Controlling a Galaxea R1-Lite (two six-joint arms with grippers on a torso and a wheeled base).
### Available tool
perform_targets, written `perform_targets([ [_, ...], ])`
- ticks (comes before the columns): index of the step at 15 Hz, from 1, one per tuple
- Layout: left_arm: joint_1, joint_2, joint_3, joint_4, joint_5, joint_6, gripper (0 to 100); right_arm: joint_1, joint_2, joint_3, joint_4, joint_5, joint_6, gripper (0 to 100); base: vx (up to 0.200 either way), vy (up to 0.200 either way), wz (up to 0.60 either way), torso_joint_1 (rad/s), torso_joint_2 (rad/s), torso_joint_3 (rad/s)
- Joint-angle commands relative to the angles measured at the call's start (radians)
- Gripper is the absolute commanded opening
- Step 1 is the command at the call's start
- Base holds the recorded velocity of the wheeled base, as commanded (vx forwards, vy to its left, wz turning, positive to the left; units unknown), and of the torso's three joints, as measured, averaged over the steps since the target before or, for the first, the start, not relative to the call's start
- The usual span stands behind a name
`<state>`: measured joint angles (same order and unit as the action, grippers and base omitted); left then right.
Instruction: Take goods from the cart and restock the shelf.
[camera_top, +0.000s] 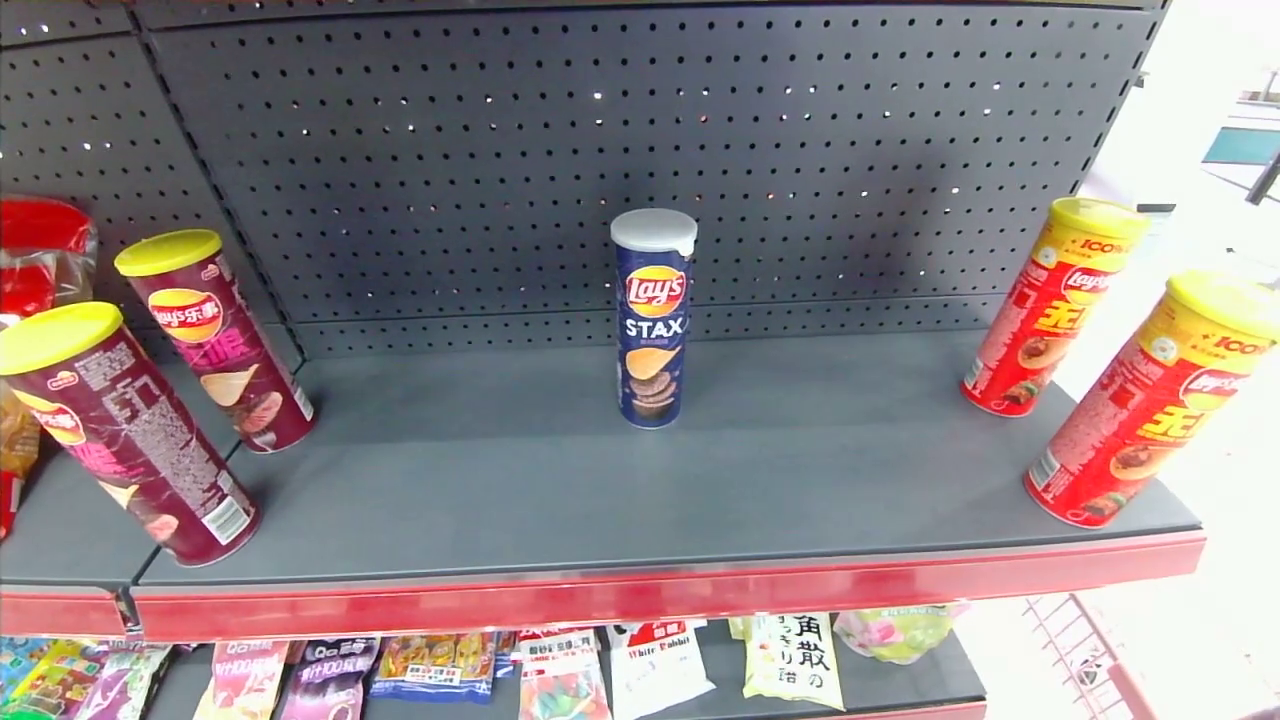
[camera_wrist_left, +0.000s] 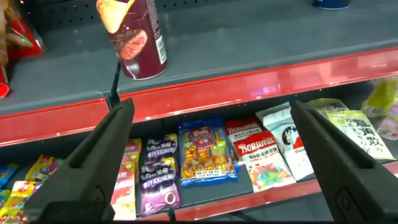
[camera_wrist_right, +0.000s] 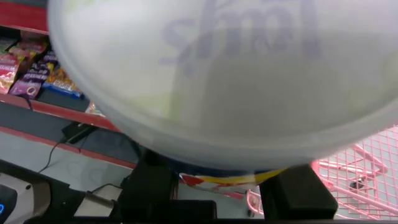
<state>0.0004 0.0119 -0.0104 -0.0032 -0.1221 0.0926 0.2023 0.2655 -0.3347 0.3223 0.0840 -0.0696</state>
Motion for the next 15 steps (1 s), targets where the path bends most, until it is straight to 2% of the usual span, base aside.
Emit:
perform_targets([
  [1,-0.005,0.088,-0.115,0.002,-0.024,-0.048,100,0.011,0.008,0.014,0.001,0.005,0.001,0,0.000,0.000,0.00,0.000,0.00,0.000],
  [2,-0.017,0.433,-0.398,-0.003,-0.034,-0.195,100,0.012,0.006,0.019,0.001,0.006,0.001,0,0.000,0.000,0.00,0.000,0.00,0.000],
  [3,-0.028,0.635,-0.649,-0.029,-0.065,-0.295,100,0.012,0.004,0.028,0.001,0.006,0.001,0,0.000,0.000,0.00,0.000,0.00,0.000],
  [4,-0.082,0.757,-0.747,-0.043,-0.151,-0.270,100,0.012,0.004,0.040,0.000,0.006,0.001,0,0.000,0.000,0.00,0.000,0.00,0.000],
  [5,-0.185,0.850,-0.744,-0.055,-0.289,-0.134,100,0.014,0.001,0.045,0.000,0.008,0.001,0,0.000,0.000,0.00,0.000,0.00,0.000],
  [6,-0.201,0.875,-0.729,-0.057,-0.306,-0.102,100,0.014,-0.002,0.046,0.000,0.008,0.001,0,0.000,0.000,0.00,0.000,0.00,0.000],
  [7,-0.223,1.037,-0.718,-0.103,-0.314,-0.004,100,0.014,-0.009,0.052,0.001,0.006,0.001,0,0.000,0.000,0.00,0.000,0.00,0.000],
  [8,-0.226,1.071,-0.723,-0.124,-0.315,0.010,100,0.012,-0.011,0.052,0.001,0.005,0.001,0,0.000,0.000,0.00,0.000,0.00,0.000],
  [9,-0.321,1.252,-0.761,-0.265,-0.347,0.015,100,0.012,-0.017,0.054,0.001,0.005,0.001,0,0.000,0.000,0.00,0.000,0.00,0.000],
  [10,-0.352,1.338,-0.770,-0.337,-0.390,-0.011,100,0.012,-0.017,0.059,0.003,0.005,0.001,0,0.000,0.000,0.00,0.000,0.00,0.000],
  [11,-0.366,1.415,-0.784,-0.388,-0.452,-0.013,100,0.012,-0.014,0.074,0.001,0.005,0.001,0,0.000,0.000,0.00,0.000,0.00,0.000],
  [12,-0.367,1.479,-0.804,-0.419,-0.481,-0.010,100,0.012,-0.014,0.079,0.001,0.005,0.001,0,0.000,0.000,0.00,0.000,0.00,0.000],
  [15,-0.395,1.652,-0.927,-0.485,-0.487,-0.010,100,0.012,-0.020,0.080,0.001,0.003,0.001,0,0.000,0.000,0.00,0.000,0.00,0.000],
])
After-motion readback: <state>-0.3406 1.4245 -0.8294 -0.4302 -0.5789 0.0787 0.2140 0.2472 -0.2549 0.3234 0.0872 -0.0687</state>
